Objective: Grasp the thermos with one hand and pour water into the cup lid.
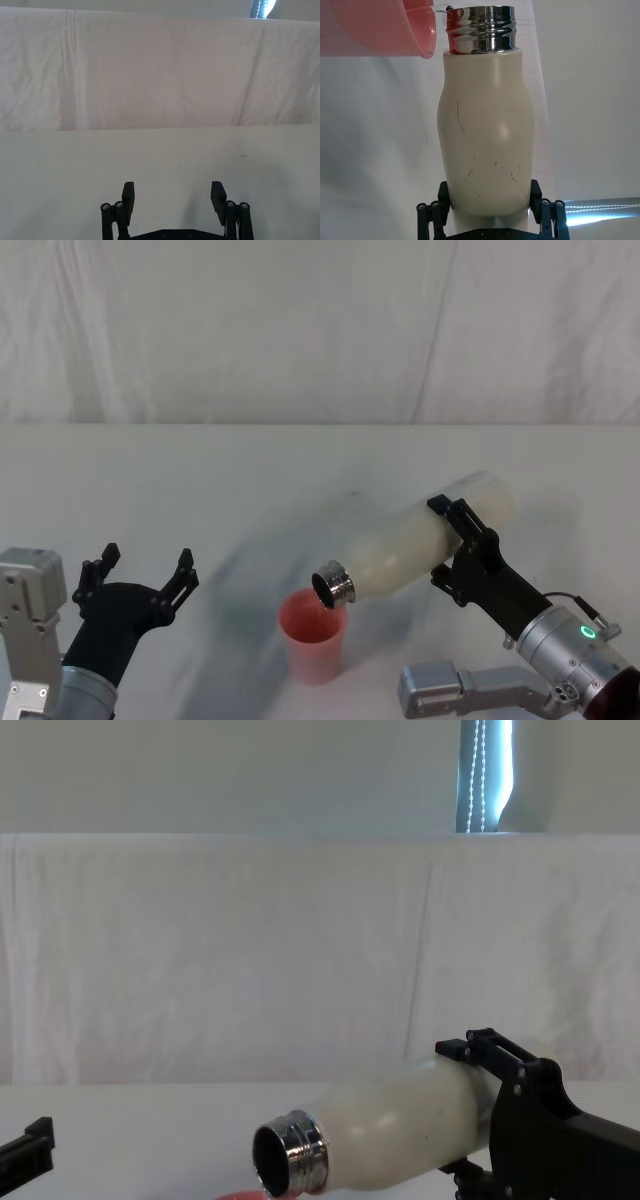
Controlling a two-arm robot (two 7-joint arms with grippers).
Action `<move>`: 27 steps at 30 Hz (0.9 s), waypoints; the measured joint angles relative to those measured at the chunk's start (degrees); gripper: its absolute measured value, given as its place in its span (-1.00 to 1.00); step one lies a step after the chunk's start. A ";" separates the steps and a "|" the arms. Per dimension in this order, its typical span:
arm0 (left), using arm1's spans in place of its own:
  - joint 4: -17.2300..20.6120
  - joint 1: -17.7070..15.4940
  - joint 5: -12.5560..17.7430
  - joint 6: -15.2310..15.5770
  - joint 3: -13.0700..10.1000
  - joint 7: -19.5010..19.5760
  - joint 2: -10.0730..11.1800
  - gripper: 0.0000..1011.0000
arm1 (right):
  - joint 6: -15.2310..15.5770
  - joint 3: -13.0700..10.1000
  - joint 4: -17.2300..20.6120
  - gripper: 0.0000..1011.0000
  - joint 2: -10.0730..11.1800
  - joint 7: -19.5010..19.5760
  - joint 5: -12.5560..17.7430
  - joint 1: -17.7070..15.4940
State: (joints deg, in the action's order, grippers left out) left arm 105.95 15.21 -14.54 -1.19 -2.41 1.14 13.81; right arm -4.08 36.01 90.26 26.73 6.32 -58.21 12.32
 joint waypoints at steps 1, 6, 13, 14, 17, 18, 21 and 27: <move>0.00 0.00 0.00 0.00 0.00 0.00 0.00 0.98 | 0.00 0.00 0.00 0.90 0.01 0.00 0.01 -0.01; 0.00 0.00 0.00 0.00 0.00 0.00 -0.01 0.98 | -0.01 -0.01 0.00 0.90 0.03 0.04 0.00 -0.03; 0.00 0.00 0.00 0.00 0.00 0.00 0.00 0.98 | 0.04 -0.01 0.05 0.90 0.09 0.10 -0.05 -0.18; 0.00 0.00 0.00 0.00 0.00 0.00 0.00 0.98 | 0.03 -0.01 0.06 0.90 0.09 0.10 -0.05 -0.19; 0.00 0.00 0.00 0.00 0.00 0.00 0.00 0.98 | 0.04 -0.01 0.07 0.90 0.09 0.15 -0.07 -0.20; 0.00 0.00 0.00 0.00 0.00 0.00 0.00 0.98 | 0.04 -0.01 0.08 0.90 0.09 0.15 -0.08 -0.20; 0.00 0.00 0.00 0.00 0.00 0.00 0.00 0.98 | 0.07 -0.02 0.12 0.90 0.09 0.15 -0.10 -0.20; 0.00 0.00 0.00 0.00 0.00 0.00 0.00 0.98 | 0.15 -0.03 0.15 0.90 0.10 0.15 -0.16 -0.20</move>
State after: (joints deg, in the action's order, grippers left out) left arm 105.95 15.21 -14.54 -1.19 -2.41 1.14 13.81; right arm -3.93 35.99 90.41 26.83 6.48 -58.36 12.13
